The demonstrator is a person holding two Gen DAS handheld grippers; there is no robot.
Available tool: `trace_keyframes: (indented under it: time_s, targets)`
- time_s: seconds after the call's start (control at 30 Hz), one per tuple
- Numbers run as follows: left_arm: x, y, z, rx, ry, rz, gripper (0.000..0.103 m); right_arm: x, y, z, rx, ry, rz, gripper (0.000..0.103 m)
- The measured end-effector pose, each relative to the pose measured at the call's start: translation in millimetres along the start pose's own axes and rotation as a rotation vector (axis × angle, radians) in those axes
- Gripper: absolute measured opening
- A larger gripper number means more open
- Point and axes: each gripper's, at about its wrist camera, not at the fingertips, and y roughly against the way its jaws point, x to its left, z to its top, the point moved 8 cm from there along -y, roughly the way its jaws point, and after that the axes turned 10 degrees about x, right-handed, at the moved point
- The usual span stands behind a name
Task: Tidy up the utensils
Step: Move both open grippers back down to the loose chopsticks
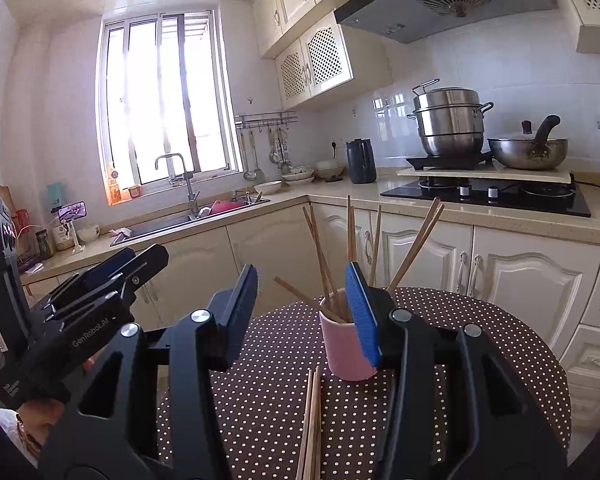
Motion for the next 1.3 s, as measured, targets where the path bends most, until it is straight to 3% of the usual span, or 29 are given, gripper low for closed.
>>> trace_keyframes:
  time_s: [0.37,0.53,0.63,0.93,1.3]
  targets:
    - [-15.1,12.9,-33.1,0.047,-0.046,0.003,0.06,-0.3,9.8,-26.8,0.041,-0.009,-0.005,0.046]
    - [-23.9,0.5,-58.8,0.145,-0.07,-0.02,0.06,-2.5,8.0,-40.6,0.068,-0.006,-0.015,0.048]
    - [-31.2,-13.5,-75.7,0.229,-0.08,-0.052,0.06,-5.0,1.2,-54.8,0.111,-0.007,-0.019,0.048]
    - [-30.3,-54.2,-125.2,0.42,-0.104,-0.026,0.06,-13.4,-31.8,-99.9,0.262,-0.004,-0.048,0.048]
    - [-16.0,-73.8,-146.6,0.504,-0.084,-0.02,0.06,-32.0,-83.7,-165.0,0.551,0.022,-0.146,0.048]
